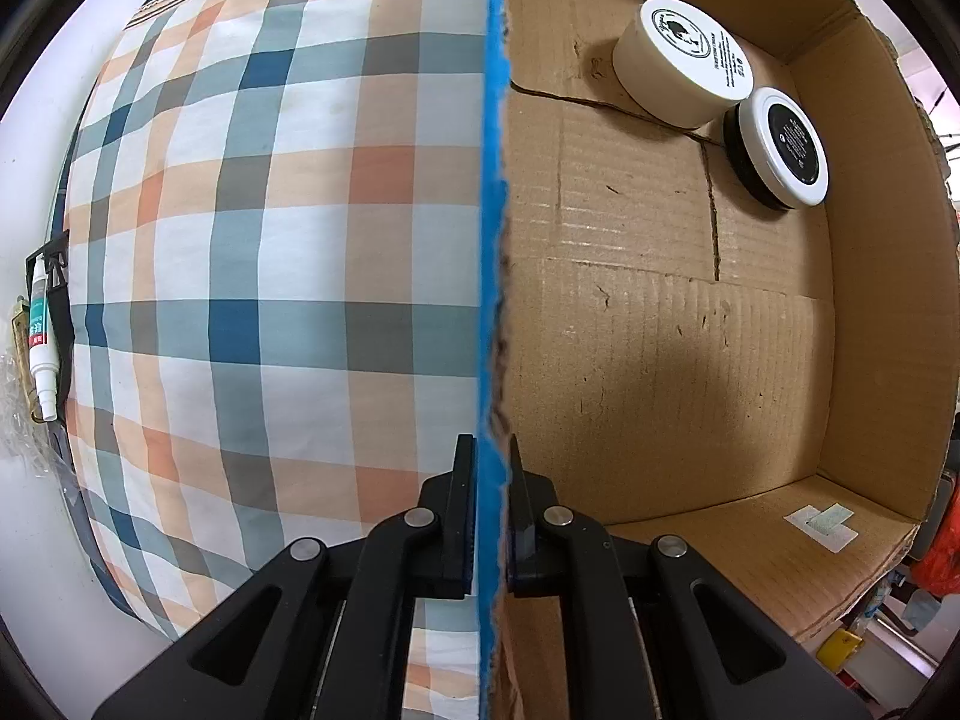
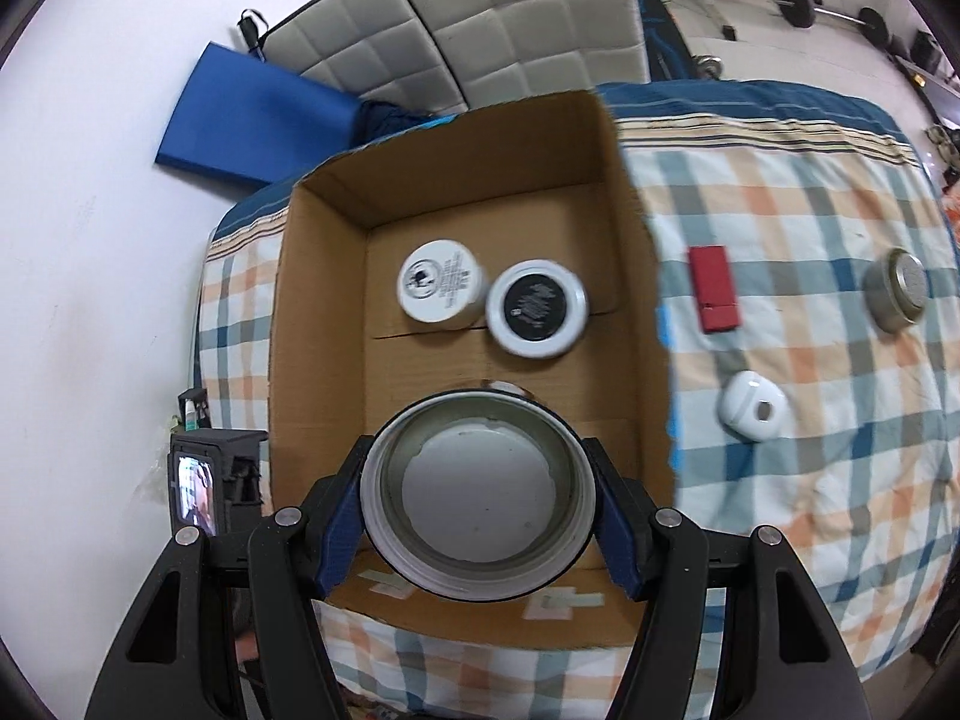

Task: Organize rigid objects
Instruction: 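Carry the metal tin lid into the box and release it with the right tool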

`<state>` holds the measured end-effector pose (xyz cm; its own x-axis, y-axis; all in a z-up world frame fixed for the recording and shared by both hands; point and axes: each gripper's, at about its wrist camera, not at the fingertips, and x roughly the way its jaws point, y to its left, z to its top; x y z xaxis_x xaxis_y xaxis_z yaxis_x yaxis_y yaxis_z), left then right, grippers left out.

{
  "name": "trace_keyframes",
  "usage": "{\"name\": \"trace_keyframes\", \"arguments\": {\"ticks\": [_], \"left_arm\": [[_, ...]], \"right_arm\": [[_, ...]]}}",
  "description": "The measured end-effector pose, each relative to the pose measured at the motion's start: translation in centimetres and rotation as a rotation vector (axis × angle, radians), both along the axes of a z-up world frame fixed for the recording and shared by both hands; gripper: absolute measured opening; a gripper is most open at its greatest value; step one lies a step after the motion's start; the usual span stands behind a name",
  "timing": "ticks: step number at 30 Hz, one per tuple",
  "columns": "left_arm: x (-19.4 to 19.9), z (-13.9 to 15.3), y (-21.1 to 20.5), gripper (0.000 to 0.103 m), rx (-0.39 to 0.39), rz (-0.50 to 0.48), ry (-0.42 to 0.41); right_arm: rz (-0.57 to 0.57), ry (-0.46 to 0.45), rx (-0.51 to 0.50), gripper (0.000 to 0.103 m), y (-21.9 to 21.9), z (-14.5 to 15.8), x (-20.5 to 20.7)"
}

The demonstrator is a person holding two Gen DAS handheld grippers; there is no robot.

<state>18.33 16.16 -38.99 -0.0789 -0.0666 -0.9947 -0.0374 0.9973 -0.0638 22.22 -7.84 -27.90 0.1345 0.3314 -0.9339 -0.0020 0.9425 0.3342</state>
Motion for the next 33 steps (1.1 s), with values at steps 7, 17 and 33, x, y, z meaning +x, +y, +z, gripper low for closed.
{"name": "trace_keyframes", "arguments": {"ticks": [7, 17, 33], "left_arm": [[-0.1, 0.0, 0.1, 0.004, -0.008, 0.007, -0.002], [-0.2, 0.0, 0.2, 0.004, -0.01, 0.007, -0.002], [-0.2, 0.0, 0.2, 0.004, -0.011, 0.006, -0.003]], "right_arm": [[0.038, 0.041, 0.024, 0.068, 3.4, -2.6, 1.4], [0.054, 0.102, 0.033, 0.068, 7.0, -7.1, 2.9], [0.065, 0.145, 0.01, 0.069, 9.5, -11.1, 4.8]]}}
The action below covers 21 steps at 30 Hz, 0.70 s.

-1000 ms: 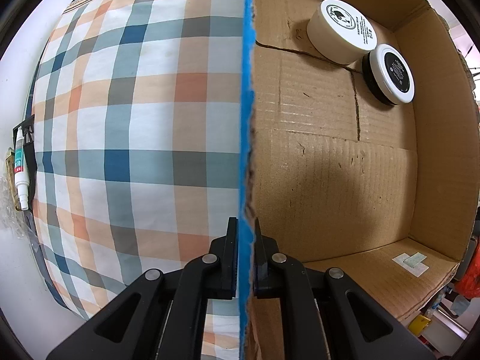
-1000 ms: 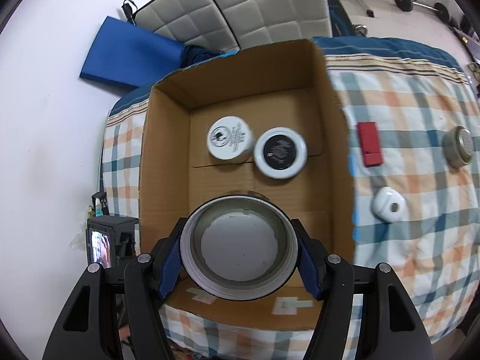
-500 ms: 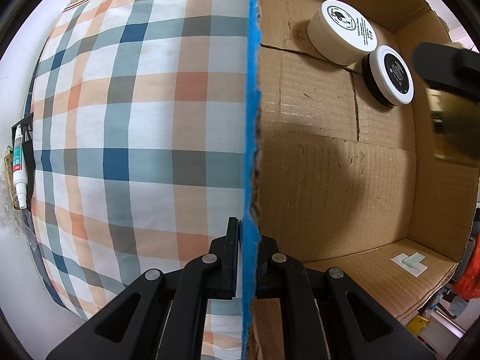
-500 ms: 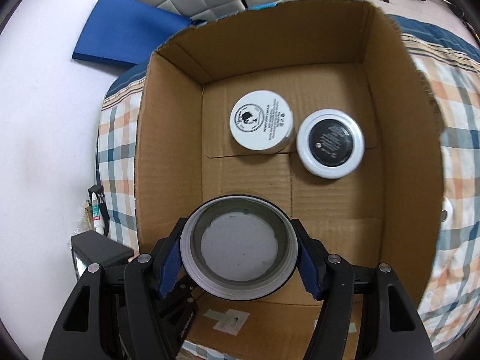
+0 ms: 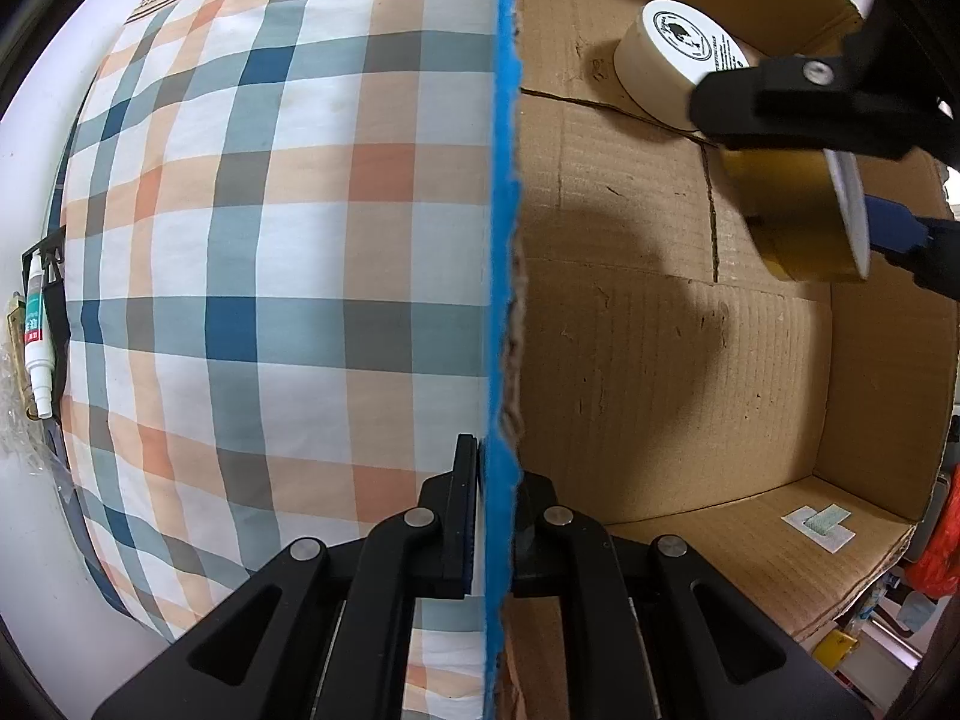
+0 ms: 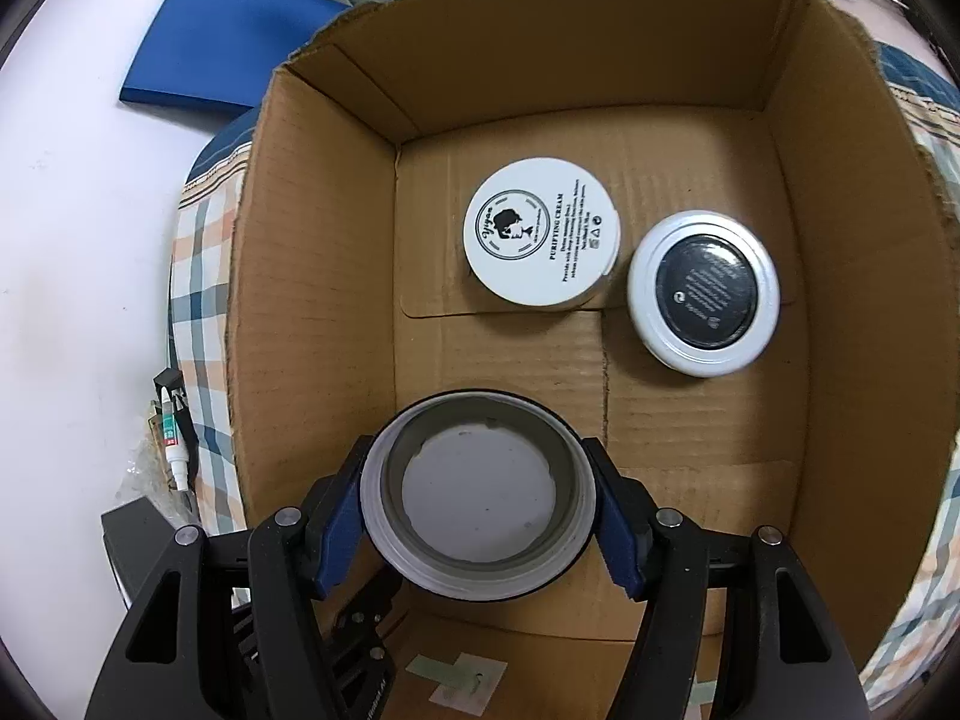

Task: Organize rigid objects
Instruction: 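Carry the metal tin lid into the box and release it with the right tool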

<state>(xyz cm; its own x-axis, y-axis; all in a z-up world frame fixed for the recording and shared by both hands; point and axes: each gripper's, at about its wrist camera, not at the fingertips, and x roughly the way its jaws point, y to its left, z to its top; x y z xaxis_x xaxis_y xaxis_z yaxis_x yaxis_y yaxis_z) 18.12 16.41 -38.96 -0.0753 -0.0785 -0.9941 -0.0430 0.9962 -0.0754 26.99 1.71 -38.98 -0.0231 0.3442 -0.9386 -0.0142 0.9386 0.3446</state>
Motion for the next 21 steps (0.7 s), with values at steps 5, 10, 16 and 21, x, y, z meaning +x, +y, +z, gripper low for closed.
{"name": "trace_keyframes", "arguments": {"ticks": [5, 10, 16, 21], "left_arm": [[-0.1, 0.0, 0.1, 0.004, -0.002, 0.002, 0.0], [-0.2, 0.0, 0.3, 0.004, -0.007, 0.003, -0.001], [-0.1, 0.1, 0.0, 0.004, -0.002, -0.001, -0.002], [-0.1, 0.0, -0.1, 0.004, 0.001, -0.006, -0.003]], "right_arm": [[0.006, 0.028, 0.008, 0.084, 0.6, -0.9, 0.3], [0.005, 0.041, -0.004, 0.097, 0.4, -1.2, 0.4], [0.008, 0.029, -0.036, 0.103, -0.6, -0.3, 0.1], [0.0, -0.002, -0.063, 0.103, -2.1, 1.2, -0.2]]}}
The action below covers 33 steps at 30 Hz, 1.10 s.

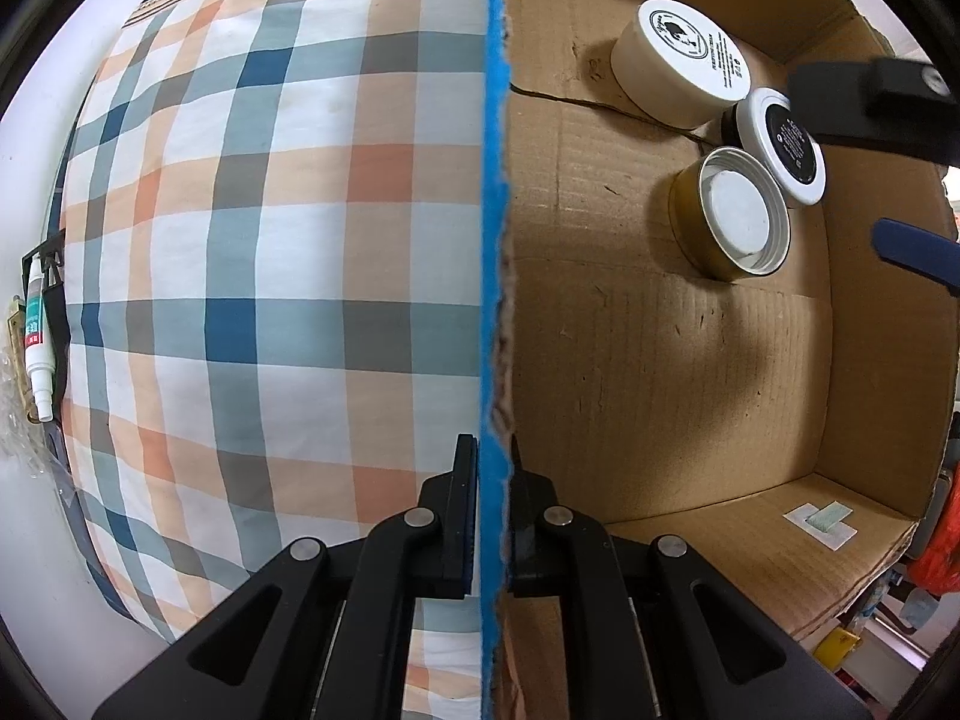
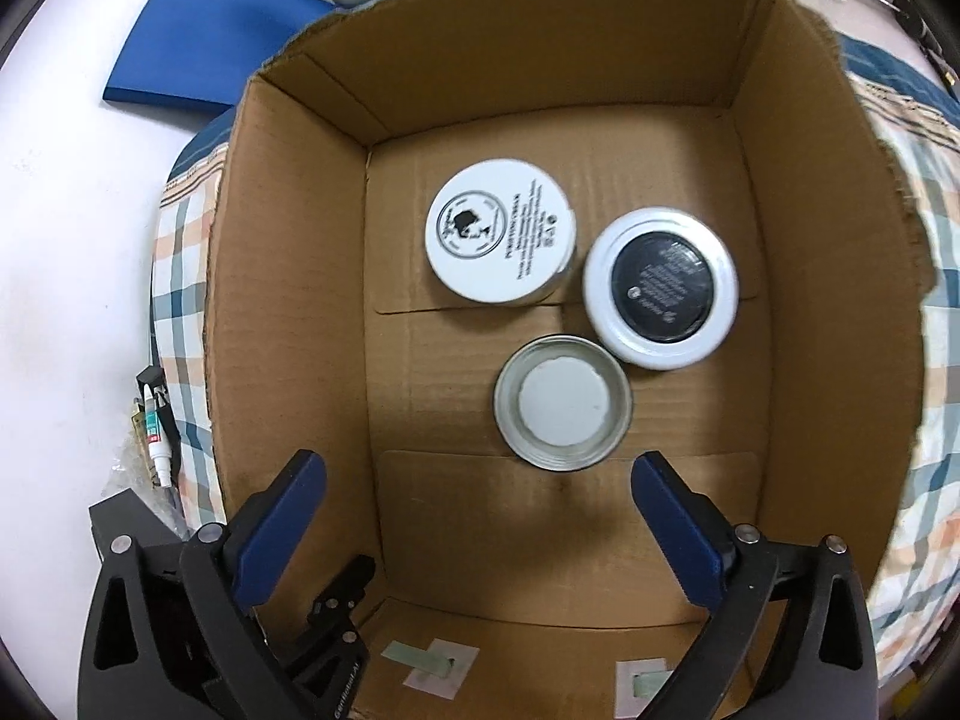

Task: Organize rigid objects
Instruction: 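Carry the metal tin lid into the box and release it with the right tool, then move the right tool to the perforated metal tin and grasp it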

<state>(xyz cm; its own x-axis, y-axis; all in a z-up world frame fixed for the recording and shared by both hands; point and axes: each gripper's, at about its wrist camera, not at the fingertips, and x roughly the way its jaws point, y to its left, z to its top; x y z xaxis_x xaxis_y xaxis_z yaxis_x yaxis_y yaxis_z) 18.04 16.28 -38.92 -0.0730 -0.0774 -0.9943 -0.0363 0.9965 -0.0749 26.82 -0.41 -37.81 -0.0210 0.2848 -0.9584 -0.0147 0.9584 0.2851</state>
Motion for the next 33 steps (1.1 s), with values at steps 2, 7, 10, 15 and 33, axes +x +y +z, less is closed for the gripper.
{"name": "trace_keyframes", "arguments": {"ticks": [2, 7, 10, 15, 33], "left_arm": [[0.0, 0.0, -0.1, 0.004, 0.001, -0.002, 0.0], [0.0, 0.1, -0.3, 0.004, 0.001, -0.003, 0.0], [0.1, 0.1, -0.4, 0.004, 0.005, -0.004, 0.0], [0.1, 0.2, -0.4, 0.004, 0.005, -0.006, 0.0], [0.2, 0.3, -0.7, 0.004, 0.01, -0.006, 0.0]], "right_arm": [[-0.005, -0.015, -0.018, 0.103, -0.5, 0.6, -0.1], [-0.016, -0.036, -0.055, 0.103, -2.1, 1.9, -0.6], [-0.007, -0.055, -0.136, 0.103, -2.8, 2.5, -1.1], [0.011, -0.083, -0.219, 0.103, -3.7, 3.8, -2.4], [-0.083, -0.207, -0.165, 0.103, -7.9, 11.2, -5.8]]}}
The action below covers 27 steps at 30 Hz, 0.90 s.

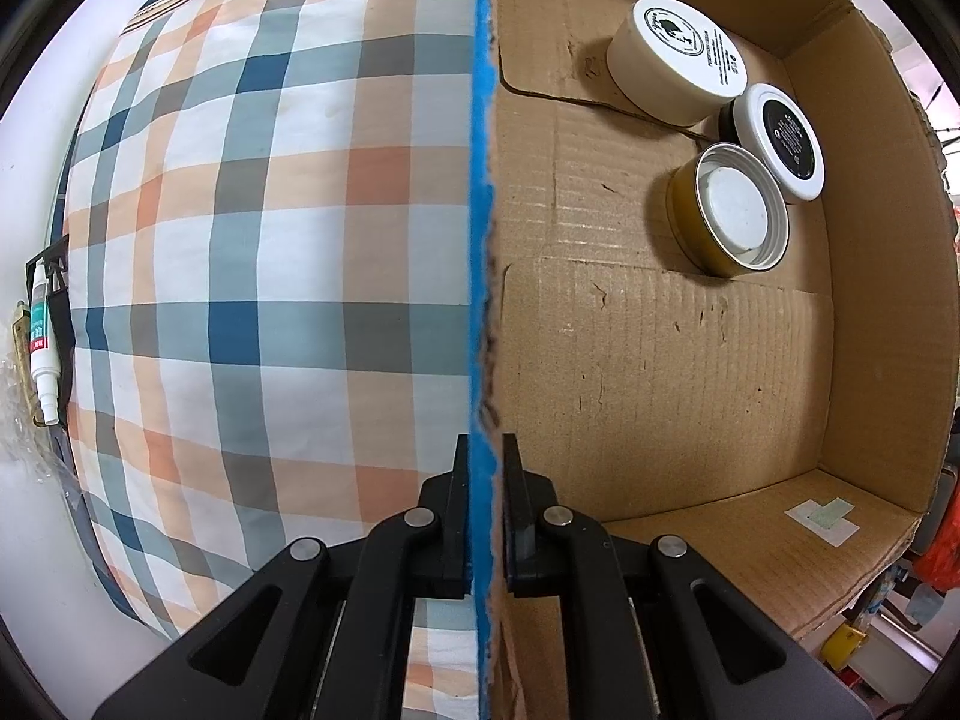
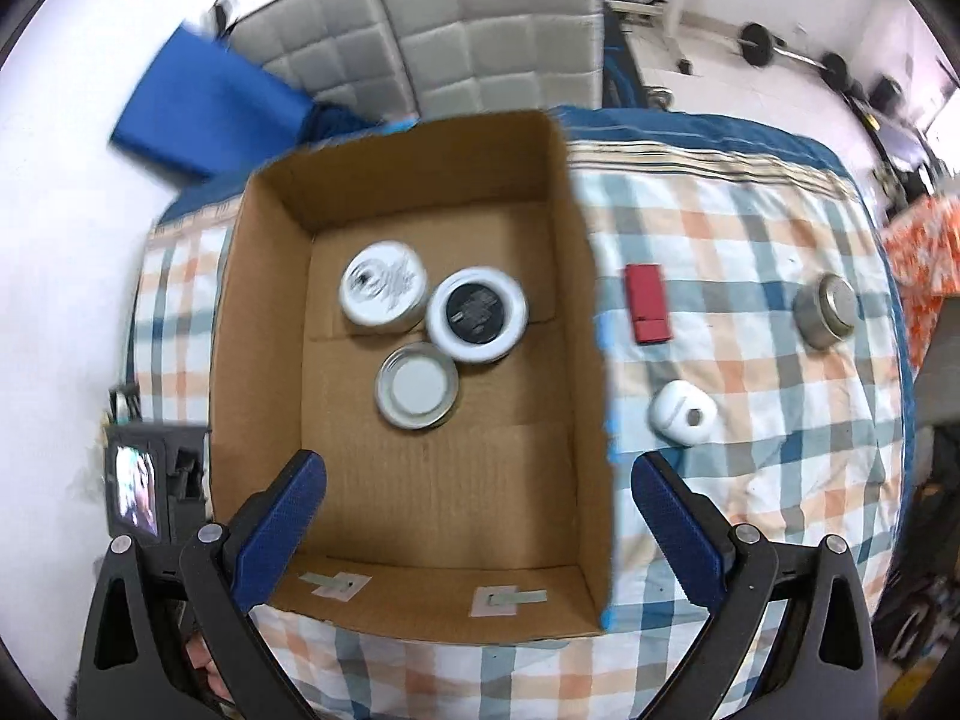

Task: Organize rigid objects
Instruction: 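Move the right tool to the perforated metal tin and grasp it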

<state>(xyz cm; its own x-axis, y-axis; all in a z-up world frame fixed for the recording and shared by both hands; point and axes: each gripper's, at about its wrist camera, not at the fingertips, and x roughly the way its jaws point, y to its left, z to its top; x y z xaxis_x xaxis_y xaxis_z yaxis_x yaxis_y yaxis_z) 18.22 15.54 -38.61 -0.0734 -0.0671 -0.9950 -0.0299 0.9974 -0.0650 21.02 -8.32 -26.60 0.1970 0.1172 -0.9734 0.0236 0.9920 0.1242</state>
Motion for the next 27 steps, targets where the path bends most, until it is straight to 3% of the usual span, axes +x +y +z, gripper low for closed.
{"name": "trace_keyframes", "arguments": {"ticks": [2, 7, 12, 20, 24, 27], "left_arm": [[0.0, 0.0, 0.1, 0.004, 0.0, 0.003, 0.0], [0.0, 0.0, 0.4, 0.004, 0.001, 0.009, 0.0], [0.0, -0.2, 0.4, 0.004, 0.008, 0.011, 0.002], [-0.1, -0.6, 0.4, 0.004, 0.018, 0.023, 0.01], [-0.2, -1.0, 0.2, 0.004, 0.022, 0.023, 0.017], [-0.4, -1.5, 0.1, 0.004, 0.025, 0.023, 0.02]], "right_arm": [[-0.085, -0.02, 0.0, 0.103, -3.1, 0.4, 0.4], [-0.425, -0.105, -0.053, 0.103, -15.3, -0.9, 1.9], [-0.694, -0.106, -0.049, 0.103, -26.3, -6.1, 3.8], [-0.807, -0.047, -0.044, 0.1, -32.7, -14.5, 6.9], [-0.804, -0.011, -0.039, 0.076, -33.3, -16.8, 8.4], [-0.775, -0.008, -0.081, 0.075, -32.5, -16.9, 8.9]]}}
